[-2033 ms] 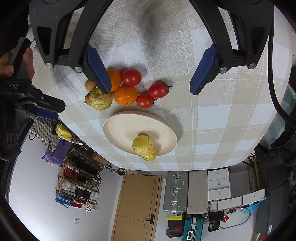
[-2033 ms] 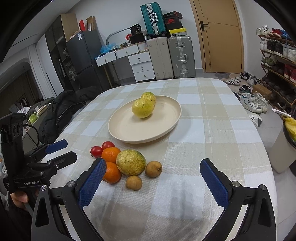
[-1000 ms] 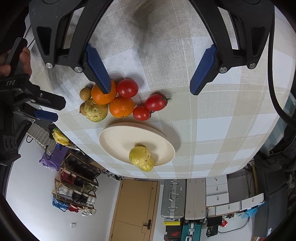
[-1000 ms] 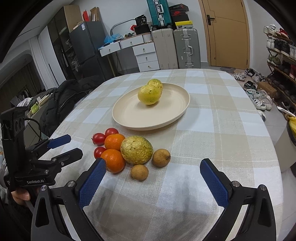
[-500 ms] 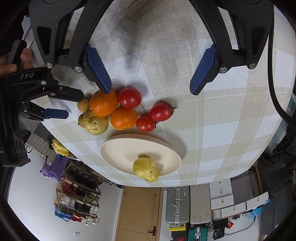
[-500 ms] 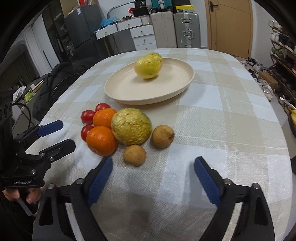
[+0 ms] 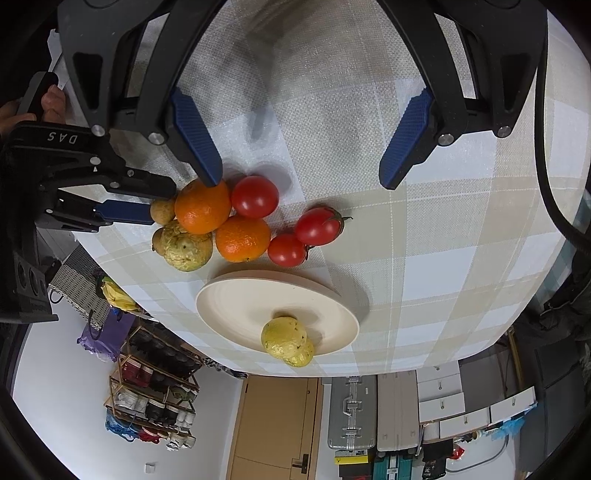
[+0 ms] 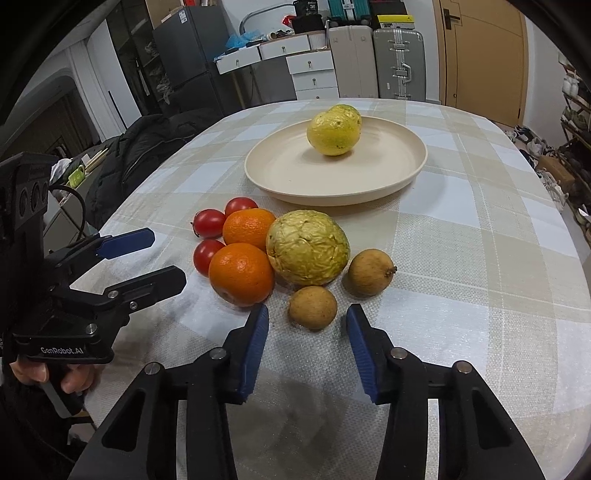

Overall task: Organize fruits
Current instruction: 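Move the right gripper back to the fruits and close on a small brown fruit, then close the left gripper on a red tomato while the right gripper holds the brown fruit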

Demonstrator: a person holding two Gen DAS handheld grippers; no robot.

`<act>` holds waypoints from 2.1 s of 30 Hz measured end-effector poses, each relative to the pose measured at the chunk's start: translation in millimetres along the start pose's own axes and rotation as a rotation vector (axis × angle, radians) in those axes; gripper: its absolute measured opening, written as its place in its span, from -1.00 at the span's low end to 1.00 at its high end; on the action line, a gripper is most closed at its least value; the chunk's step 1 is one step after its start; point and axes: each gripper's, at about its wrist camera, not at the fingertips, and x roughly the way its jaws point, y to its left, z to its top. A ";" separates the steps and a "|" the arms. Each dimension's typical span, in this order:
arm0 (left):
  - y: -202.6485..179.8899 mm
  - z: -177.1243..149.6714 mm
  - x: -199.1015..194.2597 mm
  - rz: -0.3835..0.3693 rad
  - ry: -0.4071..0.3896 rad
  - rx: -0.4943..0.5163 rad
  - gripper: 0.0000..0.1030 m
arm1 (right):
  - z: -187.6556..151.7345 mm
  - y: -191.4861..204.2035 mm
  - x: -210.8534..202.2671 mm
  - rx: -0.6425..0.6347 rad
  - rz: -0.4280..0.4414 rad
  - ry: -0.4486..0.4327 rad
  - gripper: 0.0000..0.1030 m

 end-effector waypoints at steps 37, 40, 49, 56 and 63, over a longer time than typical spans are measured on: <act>-6.1 13.5 29.5 -0.065 0.061 0.013 0.22 | 5.4 -4.5 -25.3 0.004 -0.013 -0.090 -0.47; -6.9 13.8 30.8 -0.095 0.068 0.014 -0.07 | 5.7 -4.9 -25.3 0.005 -0.012 -0.089 -0.47; -9.5 12.3 29.4 -0.142 0.057 0.018 -0.47 | 5.3 -6.0 -26.0 0.008 -0.014 -0.093 -0.47; -7.6 11.7 21.8 -0.136 0.026 0.018 -0.47 | 6.4 -7.2 -27.5 0.008 -0.011 -0.102 -0.47; -12.7 13.1 9.3 -0.109 -0.024 0.050 -0.46 | 8.5 -10.3 -37.1 0.024 -0.009 -0.168 -0.47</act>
